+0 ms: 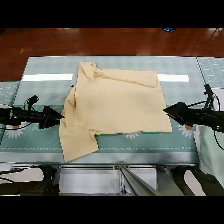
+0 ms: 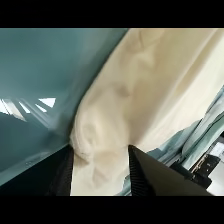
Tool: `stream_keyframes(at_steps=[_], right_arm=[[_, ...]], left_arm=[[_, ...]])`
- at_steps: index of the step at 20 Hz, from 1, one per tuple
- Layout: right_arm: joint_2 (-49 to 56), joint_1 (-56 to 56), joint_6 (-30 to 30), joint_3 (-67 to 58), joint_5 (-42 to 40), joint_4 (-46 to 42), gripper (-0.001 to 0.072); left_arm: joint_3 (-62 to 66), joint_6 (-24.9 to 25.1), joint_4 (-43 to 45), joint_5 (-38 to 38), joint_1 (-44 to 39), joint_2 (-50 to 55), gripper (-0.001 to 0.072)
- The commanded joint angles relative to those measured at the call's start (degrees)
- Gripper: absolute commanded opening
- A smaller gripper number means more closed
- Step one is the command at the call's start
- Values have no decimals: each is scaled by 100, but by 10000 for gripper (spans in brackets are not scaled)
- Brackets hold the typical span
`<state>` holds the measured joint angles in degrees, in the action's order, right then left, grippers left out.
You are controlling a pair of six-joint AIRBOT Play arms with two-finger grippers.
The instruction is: Fold the shirts.
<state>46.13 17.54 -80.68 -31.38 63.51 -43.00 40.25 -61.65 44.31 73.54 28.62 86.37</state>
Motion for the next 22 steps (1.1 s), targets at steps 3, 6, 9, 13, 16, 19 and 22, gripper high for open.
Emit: stream_keyframes(at_steps=[3,6,9,13,16,19,22], right_arm=[[-4,4,-28,-28,-234,291,408],[-4,4,-28,-179,-216,306,409],[-4,17,-31,-417,-142,302,408],[-7,769,-15,-802,494,-275,408],[-4,1537,-457,-562,1073,-2212,409],[-4,2031,-476,225,1078,-2568,409],[138,2068,-186,695,964,-2210,409]], left_arm=[[20,-63,369,-245,-361,63,448],[22,-63,372,-262,-787,79,448],[120,-286,428,-315,-1082,76,56],[437,-313,431,-24,-1102,9,23],[557,-317,424,15,-1102,-127,23],[568,-358,413,26,-1102,-181,23],[568,-363,411,50,-1102,-181,23]])
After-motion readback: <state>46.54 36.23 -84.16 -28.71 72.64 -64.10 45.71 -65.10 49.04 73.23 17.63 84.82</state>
